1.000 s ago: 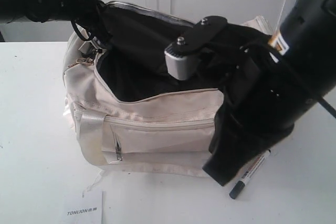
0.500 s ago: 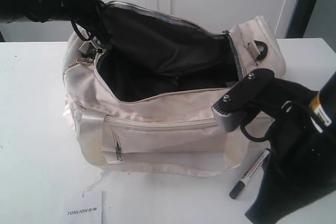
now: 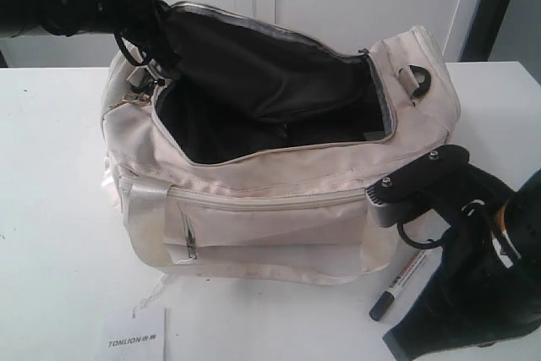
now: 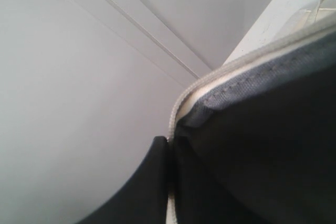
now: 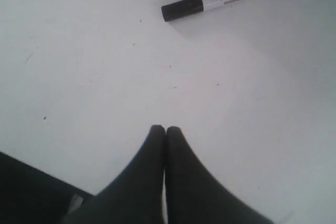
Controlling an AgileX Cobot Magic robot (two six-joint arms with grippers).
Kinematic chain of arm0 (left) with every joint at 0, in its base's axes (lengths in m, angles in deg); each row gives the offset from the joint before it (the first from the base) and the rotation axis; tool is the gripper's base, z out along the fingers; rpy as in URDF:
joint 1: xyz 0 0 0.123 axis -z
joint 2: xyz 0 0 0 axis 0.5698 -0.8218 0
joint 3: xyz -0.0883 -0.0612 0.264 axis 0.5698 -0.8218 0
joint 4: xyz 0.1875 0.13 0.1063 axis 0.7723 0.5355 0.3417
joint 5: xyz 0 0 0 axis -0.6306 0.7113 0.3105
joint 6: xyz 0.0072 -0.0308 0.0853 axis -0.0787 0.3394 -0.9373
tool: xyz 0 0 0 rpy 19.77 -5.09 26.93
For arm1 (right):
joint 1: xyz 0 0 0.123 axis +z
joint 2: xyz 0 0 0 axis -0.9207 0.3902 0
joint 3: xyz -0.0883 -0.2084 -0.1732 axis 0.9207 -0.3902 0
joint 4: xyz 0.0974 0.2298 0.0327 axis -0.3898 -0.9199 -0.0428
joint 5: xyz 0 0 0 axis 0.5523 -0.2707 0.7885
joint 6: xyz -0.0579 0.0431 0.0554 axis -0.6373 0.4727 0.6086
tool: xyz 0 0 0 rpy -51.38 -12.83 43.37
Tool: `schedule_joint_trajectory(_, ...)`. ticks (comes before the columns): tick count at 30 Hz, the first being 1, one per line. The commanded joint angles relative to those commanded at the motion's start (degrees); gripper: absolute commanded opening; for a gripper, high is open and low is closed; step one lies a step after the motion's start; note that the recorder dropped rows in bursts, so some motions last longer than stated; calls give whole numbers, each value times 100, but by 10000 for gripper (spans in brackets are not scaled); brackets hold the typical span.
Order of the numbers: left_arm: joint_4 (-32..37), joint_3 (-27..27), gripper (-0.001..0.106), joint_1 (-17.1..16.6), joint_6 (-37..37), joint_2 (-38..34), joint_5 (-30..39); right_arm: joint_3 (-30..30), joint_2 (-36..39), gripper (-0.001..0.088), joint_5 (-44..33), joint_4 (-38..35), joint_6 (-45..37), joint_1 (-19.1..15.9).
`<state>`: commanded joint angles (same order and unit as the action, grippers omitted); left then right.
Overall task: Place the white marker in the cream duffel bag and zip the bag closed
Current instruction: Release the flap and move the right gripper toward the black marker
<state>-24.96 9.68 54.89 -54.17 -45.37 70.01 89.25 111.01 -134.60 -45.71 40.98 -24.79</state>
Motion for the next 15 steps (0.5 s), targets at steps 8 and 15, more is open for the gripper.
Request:
schedule_joint_trajectory(8, 0, 0, 0, 0, 0, 0, 0, -352, 0, 0, 311, 956, 1399, -10)
schedule_joint_trajectory(15, 0, 0, 0, 0, 5, 0, -40, -495, 0, 0, 455, 956, 1307, -10)
